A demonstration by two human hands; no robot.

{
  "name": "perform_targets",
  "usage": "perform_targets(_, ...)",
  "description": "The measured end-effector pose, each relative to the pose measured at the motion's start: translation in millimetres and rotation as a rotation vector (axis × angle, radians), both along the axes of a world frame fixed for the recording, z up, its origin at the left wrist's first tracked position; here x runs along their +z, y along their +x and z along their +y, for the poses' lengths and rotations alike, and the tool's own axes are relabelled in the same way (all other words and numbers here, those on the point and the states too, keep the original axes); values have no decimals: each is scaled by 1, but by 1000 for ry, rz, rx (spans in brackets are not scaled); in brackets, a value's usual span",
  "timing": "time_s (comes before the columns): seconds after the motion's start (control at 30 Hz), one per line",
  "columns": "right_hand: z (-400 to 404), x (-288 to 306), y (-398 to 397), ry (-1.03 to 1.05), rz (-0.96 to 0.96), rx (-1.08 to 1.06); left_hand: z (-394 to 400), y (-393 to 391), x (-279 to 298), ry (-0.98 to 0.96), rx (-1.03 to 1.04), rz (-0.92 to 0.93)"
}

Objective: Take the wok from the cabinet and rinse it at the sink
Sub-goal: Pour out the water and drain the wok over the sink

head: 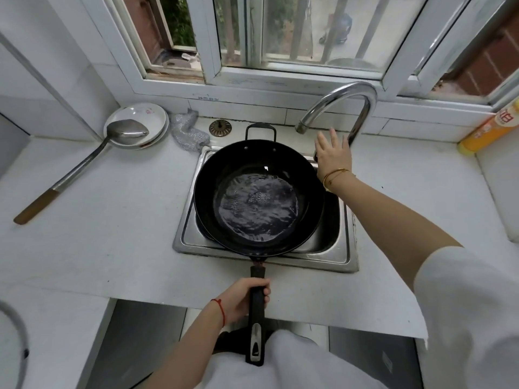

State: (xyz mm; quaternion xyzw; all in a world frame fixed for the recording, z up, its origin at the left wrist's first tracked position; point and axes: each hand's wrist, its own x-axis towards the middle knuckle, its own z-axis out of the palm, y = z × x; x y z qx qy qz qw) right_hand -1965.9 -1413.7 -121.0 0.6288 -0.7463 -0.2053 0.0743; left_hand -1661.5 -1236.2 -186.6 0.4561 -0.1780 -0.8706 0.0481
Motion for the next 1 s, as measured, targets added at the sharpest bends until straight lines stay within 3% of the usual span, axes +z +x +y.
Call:
perform_targets(0.17, 16, -1, 11, -138, -281, -49, 1, 1, -2, -52, 30, -34)
perform_targets(0.27, 49, 1, 25, -349, -546, -31, 3, 0, -2, -88, 67, -56)
perform_targets(0.33, 75, 5, 41, -413, -740, -134, 4, 1, -2, -123, 77, -64)
perform_targets(0.43, 118, 15, 71, -266, -925, -342, 6, 2, -3, -178, 78, -85)
perform_targets(0.63, 194, 7, 129, 368, -1066, -411, 10, -1, -6, -172, 170, -104)
perform_targets(0.73, 215, -4, 146, 556, -1212, -532, 12, 2, -5, -205, 105, -182)
perform_targets(0.87, 233, -16, 174, 582, -1409, -665, 11, 3, -2, -215, 35, -202)
perform_targets(1.0, 240, -33, 202, 330, -1538, -811, 10, -1, 6, -163, 23, -162)
